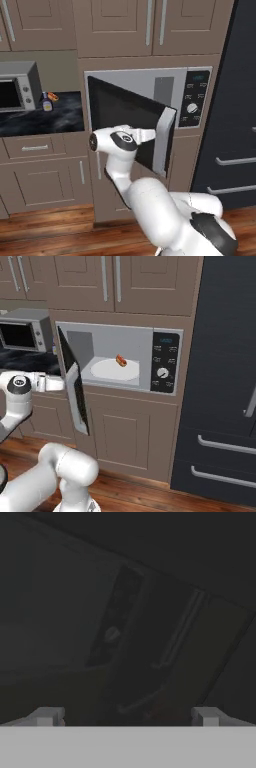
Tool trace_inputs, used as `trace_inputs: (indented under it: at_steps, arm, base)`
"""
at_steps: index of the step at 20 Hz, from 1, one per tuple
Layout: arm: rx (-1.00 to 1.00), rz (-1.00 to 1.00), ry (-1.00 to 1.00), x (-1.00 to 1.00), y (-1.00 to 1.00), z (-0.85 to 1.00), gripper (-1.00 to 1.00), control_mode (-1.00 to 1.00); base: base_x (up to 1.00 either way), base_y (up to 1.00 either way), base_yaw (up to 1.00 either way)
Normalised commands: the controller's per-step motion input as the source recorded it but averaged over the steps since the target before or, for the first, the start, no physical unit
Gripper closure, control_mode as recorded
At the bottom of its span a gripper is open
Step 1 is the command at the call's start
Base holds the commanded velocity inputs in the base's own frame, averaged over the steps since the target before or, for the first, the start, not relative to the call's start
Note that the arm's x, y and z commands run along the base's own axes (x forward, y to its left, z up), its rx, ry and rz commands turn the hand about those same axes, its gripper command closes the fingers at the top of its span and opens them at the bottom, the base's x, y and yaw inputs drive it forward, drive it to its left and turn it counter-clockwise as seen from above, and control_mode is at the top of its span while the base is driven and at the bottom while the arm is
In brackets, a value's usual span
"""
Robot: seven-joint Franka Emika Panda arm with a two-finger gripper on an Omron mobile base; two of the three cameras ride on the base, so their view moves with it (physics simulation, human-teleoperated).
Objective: Close the microwave door.
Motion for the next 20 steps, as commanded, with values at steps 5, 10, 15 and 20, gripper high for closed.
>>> trace_inputs:
  at_steps: [5, 10, 15, 20]
  arm:
    - [0.0, 0.24, 0.0, 0.99, -0.69, -0.12, -1.0, -1.0]
    - [0.0, 0.16, 0.01, 1.0, -0.76, -0.05, -1.0, -1.0]
    - [0.0, 0.18, 0.03, 0.91, -0.45, 0.0, -1.0, -1.0]
    - [0.0, 0.19, 0.01, 0.8, -0.28, 0.0, -1.0, -1.0]
  base:
    - [0.0, 0.0, 0.0]
    - [0.0, 0.0, 0.0]
    - [0.0, 0.0, 0.0]
    - [0.0, 0.0, 0.0]
